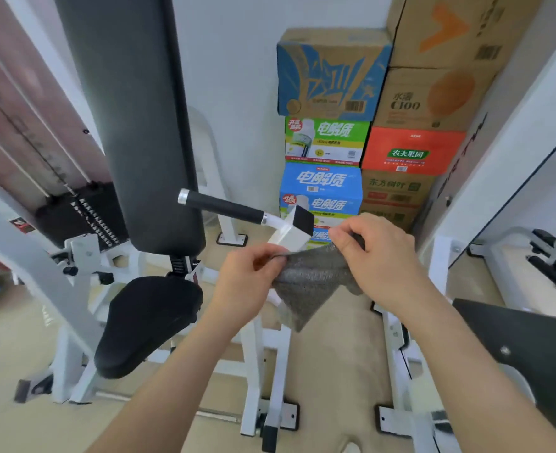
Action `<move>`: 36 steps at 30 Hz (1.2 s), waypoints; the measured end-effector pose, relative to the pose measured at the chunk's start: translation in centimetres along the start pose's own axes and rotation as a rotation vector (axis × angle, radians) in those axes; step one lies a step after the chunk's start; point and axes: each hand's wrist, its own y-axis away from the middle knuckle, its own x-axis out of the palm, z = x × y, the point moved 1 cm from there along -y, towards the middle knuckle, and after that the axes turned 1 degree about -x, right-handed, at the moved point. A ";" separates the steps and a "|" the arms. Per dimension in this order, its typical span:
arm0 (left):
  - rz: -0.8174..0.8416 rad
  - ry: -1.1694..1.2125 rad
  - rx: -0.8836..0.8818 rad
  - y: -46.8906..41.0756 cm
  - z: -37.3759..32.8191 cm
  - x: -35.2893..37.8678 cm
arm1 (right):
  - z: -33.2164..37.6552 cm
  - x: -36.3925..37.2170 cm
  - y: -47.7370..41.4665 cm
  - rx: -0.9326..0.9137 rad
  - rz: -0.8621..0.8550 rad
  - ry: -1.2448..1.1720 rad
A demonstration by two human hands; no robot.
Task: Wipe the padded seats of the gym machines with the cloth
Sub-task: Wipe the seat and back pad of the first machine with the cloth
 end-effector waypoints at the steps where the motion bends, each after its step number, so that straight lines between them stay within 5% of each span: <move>1: 0.013 -0.064 0.042 1.1 1.0 -2.1 | 2.0 1.1 0.7 -0.032 -0.018 0.016; 4: 0.006 -0.074 0.044 4.1 4.2 -8.4 | 7.4 5.4 2.9 -0.112 -0.034 -0.046; 6: 0.048 0.189 -0.104 6.2 6.4 -12.2 | 10.1 8.6 4.2 -0.051 -0.023 -0.161; 9: 0.216 0.556 -0.271 9.0 8.8 -17.1 | 13.2 12.8 6.3 0.223 0.093 -0.610; 12: 0.272 0.541 -0.299 11.0 10.1 -20.6 | 15.8 15.8 8.3 0.463 0.260 -0.958; 14: 0.338 0.287 -0.241 12.0 11.0 -22.7 | 17.6 16.5 9.5 0.375 0.424 -0.833; 17: 0.620 -0.183 -0.137 12.7 12.3 -26.2 | 20.3 16.9 10.6 0.031 0.760 -0.204; 19: 0.694 -0.409 -0.144 12.7 13.3 -28.6 | 21.0 18.1 11.0 -0.113 0.826 0.028; 26: 0.568 -0.660 -0.262 11.7 18.0 -34.3 | 19.4 22.0 10.0 0.066 0.676 -0.302; 32: 0.328 -0.017 -0.336 7.5 22.6 -38.6 | 18.3 26.3 6.4 0.437 0.638 -0.817; 36: 0.075 0.228 -0.370 0.6 26.3 -40.4 | 19.2 31.3 1.5 0.539 0.459 -0.989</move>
